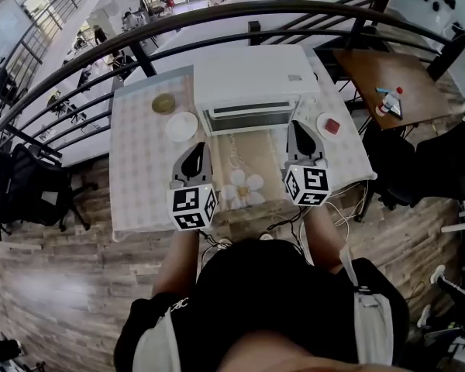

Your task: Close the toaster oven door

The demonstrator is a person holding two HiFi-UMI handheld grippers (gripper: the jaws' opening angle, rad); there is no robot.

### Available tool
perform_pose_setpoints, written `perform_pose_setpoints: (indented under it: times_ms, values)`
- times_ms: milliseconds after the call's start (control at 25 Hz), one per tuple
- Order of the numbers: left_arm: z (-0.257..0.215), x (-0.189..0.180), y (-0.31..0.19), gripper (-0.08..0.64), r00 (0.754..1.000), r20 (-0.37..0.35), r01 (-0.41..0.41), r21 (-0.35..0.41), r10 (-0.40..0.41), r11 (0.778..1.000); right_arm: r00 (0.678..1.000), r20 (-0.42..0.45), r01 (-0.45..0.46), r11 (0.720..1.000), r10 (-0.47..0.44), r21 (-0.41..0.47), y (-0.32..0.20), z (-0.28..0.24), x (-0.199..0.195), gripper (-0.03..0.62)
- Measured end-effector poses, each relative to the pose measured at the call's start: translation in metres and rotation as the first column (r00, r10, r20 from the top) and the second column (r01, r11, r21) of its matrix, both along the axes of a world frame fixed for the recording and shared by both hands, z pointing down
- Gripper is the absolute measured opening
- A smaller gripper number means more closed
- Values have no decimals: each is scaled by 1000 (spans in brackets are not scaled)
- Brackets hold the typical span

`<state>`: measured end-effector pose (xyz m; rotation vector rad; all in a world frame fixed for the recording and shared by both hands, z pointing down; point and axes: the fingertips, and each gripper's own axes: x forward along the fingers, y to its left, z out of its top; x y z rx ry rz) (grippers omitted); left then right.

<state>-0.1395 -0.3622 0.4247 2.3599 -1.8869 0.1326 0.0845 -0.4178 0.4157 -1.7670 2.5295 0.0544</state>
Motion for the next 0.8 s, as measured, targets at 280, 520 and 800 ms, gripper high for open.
perform_pose_setpoints:
  times_ms: [280,520,800]
  values:
    - [1,11,3,25,1000,25,-19,7,19,1000,1000,10,6,1000,-6,14,9,-5,2,2]
    - [0,10,6,25,1000,23,-16,9,15,1000,1000,20,17,1000,-18,19,14,-6,-2,2]
    - [4,8,9,25,999,30,-10,4,10,1000,999,24,31,999,-32,13,17,-5,-6,0]
